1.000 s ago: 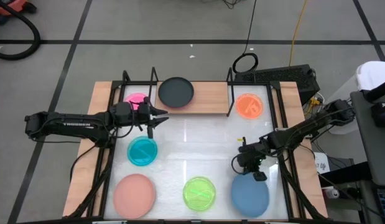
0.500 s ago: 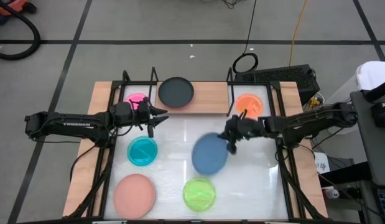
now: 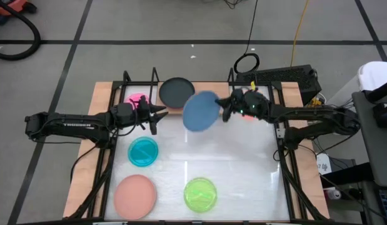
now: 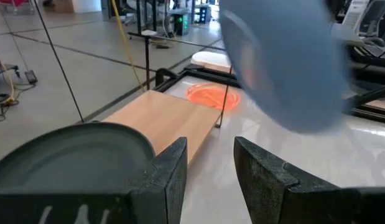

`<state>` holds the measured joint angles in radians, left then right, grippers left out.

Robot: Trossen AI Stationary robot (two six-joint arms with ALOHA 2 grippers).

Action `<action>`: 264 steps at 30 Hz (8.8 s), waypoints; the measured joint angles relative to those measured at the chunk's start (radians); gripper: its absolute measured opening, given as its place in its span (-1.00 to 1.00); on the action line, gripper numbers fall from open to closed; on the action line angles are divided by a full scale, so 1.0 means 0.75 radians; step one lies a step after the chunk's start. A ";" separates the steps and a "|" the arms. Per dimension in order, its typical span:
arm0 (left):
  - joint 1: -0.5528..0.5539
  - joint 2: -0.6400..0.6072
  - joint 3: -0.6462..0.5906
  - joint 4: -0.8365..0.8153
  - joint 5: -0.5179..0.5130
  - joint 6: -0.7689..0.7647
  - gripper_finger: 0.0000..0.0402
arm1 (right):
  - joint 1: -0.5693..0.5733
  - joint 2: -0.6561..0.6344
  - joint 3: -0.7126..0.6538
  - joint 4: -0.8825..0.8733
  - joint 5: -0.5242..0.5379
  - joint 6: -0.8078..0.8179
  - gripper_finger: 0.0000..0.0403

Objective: Place and stack plates onto a shelf
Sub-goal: Stack the blue plate on top of the black plate on the shelf, then stack the peach plate on top of the blue plate on the shelf, then put the orange transparent plate on the shelf

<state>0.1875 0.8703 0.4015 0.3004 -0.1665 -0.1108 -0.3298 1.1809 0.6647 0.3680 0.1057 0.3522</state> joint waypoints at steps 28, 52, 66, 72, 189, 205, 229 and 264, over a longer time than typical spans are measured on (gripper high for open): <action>-0.026 0.000 -0.001 0.055 0.016 0.014 -0.31 | -0.343 1.010 0.812 0.007 -0.200 -0.018 -1.00; -0.026 0.000 -0.001 0.051 0.014 0.120 -0.31 | -0.355 0.920 0.813 0.089 -0.403 -0.106 -0.58; -0.026 0.001 -0.001 -0.020 0.011 -0.145 -0.31 | -0.122 0.406 0.531 0.172 -0.573 -0.337 -0.50; -0.026 0.000 -0.001 0.113 0.011 -0.133 -0.31 | 0.123 0.367 0.160 0.742 -0.371 -0.319 -0.50; -0.034 0.384 0.499 -0.577 -0.008 0.391 -0.94 | 0.373 0.350 -0.066 0.748 0.029 -0.485 -0.50; 0.604 0.402 0.500 -0.120 0.223 0.183 -0.95 | 0.372 0.351 -0.067 0.750 0.030 -0.490 -0.50; 0.809 0.690 0.503 -0.218 0.386 0.041 -0.80 | 0.372 0.351 -0.067 0.748 0.032 -0.495 -0.50; 0.752 0.556 0.503 -0.305 0.340 0.181 -0.26 | 0.372 0.351 -0.066 0.715 0.033 -0.513 -0.50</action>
<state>0.7513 1.2875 0.7790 0.0717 0.0884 0.0250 -0.0505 1.4441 0.6151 0.9044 0.1307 -0.0325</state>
